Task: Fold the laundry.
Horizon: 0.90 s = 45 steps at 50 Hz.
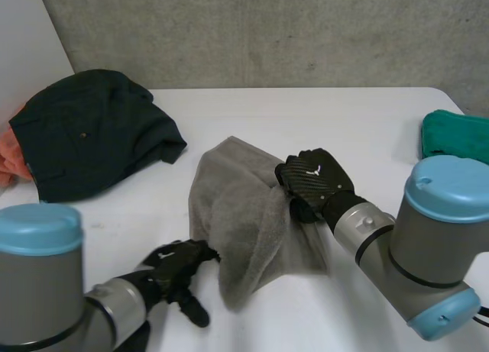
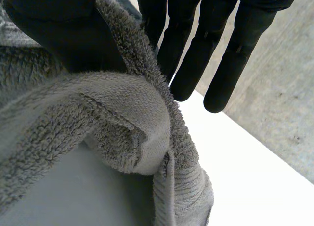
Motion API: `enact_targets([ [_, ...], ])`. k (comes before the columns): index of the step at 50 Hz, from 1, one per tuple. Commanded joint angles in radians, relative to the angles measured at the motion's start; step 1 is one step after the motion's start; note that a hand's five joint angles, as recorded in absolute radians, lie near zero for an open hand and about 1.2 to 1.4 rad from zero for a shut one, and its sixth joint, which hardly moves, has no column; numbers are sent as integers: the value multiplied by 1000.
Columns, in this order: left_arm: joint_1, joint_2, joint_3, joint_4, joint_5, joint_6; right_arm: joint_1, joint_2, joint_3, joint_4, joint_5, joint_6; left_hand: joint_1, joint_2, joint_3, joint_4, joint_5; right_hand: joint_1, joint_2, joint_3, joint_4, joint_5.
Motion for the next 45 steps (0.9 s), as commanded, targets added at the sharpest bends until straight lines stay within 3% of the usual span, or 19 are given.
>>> enact_targets([
  [1, -115, -149, 129, 28, 0, -186, 16, -70, 33, 38, 0, 4, 20, 12, 11, 16, 15, 333, 229, 217, 203, 277],
  [6, -171, -231, 211, 78, 0, -276, 13, -73, 53, 55, 17, 15, 137, 129, 128, 133, 132, 333, 229, 217, 203, 277],
  [10, -184, -265, 246, 123, -8, -339, 8, -75, 62, 58, 53, 35, 653, 645, 643, 649, 647, 333, 229, 217, 203, 277],
  [11, -184, -271, 251, 149, -11, -362, 7, -75, 64, 58, 58, 38, 956, 949, 947, 952, 951, 333, 229, 217, 203, 277],
  [12, -184, -273, 252, 166, -14, -373, 5, -76, 65, 58, 64, 39, 991, 983, 982, 987, 986, 333, 229, 217, 203, 277],
  [17, -183, -247, 260, 223, -93, -389, -1, -92, 59, 69, 73, 36, 991, 984, 982, 987, 986, 333, 229, 217, 203, 277],
  [22, -151, -98, 292, 223, -179, -346, -16, -155, -36, 221, 52, -8, 991, 984, 982, 987, 986, 333, 229, 217, 203, 277],
  [26, -34, 46, 337, 198, -187, -219, -97, -164, -166, 389, 35, -63, 991, 984, 982, 987, 986, 333, 229, 217, 203, 277],
  [27, 15, 105, 364, 180, -186, -133, -117, -164, -192, 426, 26, -78, 991, 984, 982, 987, 986, 333, 229, 217, 203, 277],
  [30, 58, 165, 436, 123, -184, 22, -169, -165, -287, 563, -23, -143, 991, 984, 982, 987, 986, 333, 229, 217, 203, 277],
  [36, 55, 103, 542, 23, -193, 185, -192, -147, -377, 704, -107, -207, 991, 984, 982, 987, 986, 333, 229, 217, 203, 277],
  [44, 35, -99, 594, 17, -198, 210, -180, 25, -378, 712, -105, -174, 991, 984, 982, 987, 986, 333, 229, 217, 203, 277],
  [45, 21, -144, 605, 17, -198, 210, -179, 35, -378, 712, -104, -168, 991, 984, 982, 987, 986, 186, 82, 70, 56, 129],
])
